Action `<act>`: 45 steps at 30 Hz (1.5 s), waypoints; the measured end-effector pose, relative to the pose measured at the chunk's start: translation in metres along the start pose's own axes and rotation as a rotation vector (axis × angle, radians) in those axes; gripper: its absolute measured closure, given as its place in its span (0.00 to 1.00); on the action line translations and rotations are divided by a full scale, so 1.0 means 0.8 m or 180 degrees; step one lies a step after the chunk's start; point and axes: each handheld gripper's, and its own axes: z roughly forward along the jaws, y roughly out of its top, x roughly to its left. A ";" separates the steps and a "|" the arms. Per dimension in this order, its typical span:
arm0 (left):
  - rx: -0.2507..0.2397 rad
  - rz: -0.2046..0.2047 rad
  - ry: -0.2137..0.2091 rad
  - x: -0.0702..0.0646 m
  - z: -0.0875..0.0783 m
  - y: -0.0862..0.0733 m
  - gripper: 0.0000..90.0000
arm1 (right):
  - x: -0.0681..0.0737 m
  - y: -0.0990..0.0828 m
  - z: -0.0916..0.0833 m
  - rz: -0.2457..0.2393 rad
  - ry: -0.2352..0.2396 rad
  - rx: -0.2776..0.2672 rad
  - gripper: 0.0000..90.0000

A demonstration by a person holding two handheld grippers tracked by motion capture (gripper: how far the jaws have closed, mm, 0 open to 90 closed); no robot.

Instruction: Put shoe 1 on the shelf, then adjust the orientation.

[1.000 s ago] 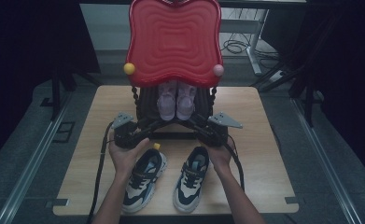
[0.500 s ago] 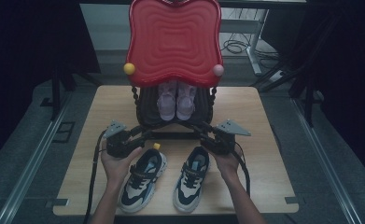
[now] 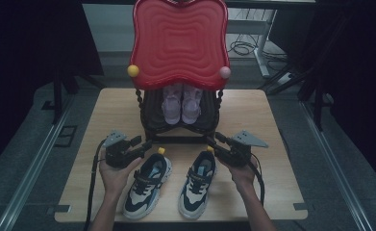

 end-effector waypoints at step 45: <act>0.0288 0.0113 0.0032 0.028 -0.059 -0.039 0.52 | -0.044 -0.040 -0.058 -0.0037 -0.0120 0.0373 0.63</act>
